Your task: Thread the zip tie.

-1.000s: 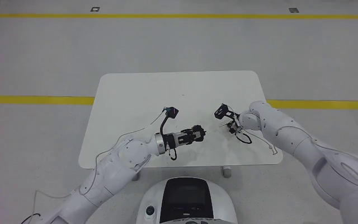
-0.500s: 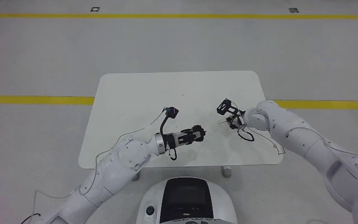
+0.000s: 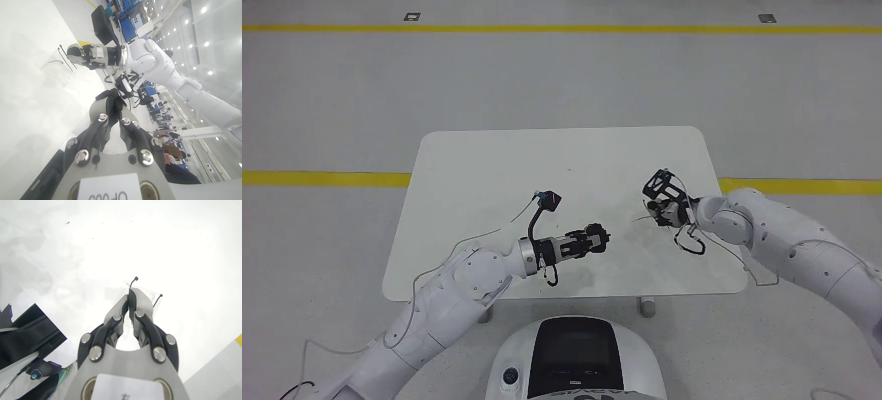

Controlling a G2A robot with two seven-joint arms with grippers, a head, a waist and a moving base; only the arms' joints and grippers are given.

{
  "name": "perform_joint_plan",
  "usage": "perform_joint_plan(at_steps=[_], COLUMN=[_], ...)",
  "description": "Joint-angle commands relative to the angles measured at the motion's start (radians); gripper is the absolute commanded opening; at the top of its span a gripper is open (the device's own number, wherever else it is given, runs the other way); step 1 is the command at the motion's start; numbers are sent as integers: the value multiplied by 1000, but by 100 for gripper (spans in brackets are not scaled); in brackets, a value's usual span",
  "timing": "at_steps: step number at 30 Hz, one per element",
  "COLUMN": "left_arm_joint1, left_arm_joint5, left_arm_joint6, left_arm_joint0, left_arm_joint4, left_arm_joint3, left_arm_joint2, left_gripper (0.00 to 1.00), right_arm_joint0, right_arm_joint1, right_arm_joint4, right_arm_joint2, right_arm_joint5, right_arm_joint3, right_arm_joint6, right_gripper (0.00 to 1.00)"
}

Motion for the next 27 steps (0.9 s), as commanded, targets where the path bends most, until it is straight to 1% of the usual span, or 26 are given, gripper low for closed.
perform_joint_plan(at_steps=[1, 8, 11, 14, 17, 18, 21, 22, 25, 26, 27], left_arm_joint1=[0, 0, 0, 0, 0, 0, 0, 0, 0, 0, 0], left_arm_joint5=[0, 0, 0, 0, 0, 0, 0, 0, 0, 0, 0], left_arm_joint6=[0, 0, 0, 0, 0, 0, 0, 0, 0, 0, 0], left_arm_joint0=[0, 0, 0, 0, 0, 0, 0, 0, 0, 0, 0], left_arm_joint4=[0, 0, 0, 0, 0, 0, 0, 0, 0, 0, 0], left_arm_joint3=[0, 0, 0, 0, 0, 0, 0, 0, 0, 0, 0], left_arm_joint2=[0, 0, 0, 0, 0, 0, 0, 0, 0, 0, 0], left_gripper=[0, 0, 0, 0, 0, 0, 0, 0, 0, 0, 0], right_arm_joint0=[0, -4, -27, -58, -91, -103, -129, -139, -162, -164, -164], right_arm_joint1=[-1, -1, 4, 27, 62, 79, 119, 136, 173, 183, 183], right_arm_joint4=[-1, 1, 81, 180, 263, 286, 318, 320, 320, 316, 316], right_arm_joint2=[0, 3, 37, 68, 95, 106, 131, 140, 154, 158, 158], right_arm_joint5=[0, 4, 0, 0, 0, 0, 0, 0, 0, 0, 0], right_arm_joint3=[1, 2, -7, -32, -82, -109, -174, -198, -255, -266, -266], right_arm_joint6=[4, -2, -60, -133, -196, -220, -264, -277, -302, -300, -300], right_gripper=[0, 0, 0, 0, 0, 0, 0, 0, 0, 0, 0])
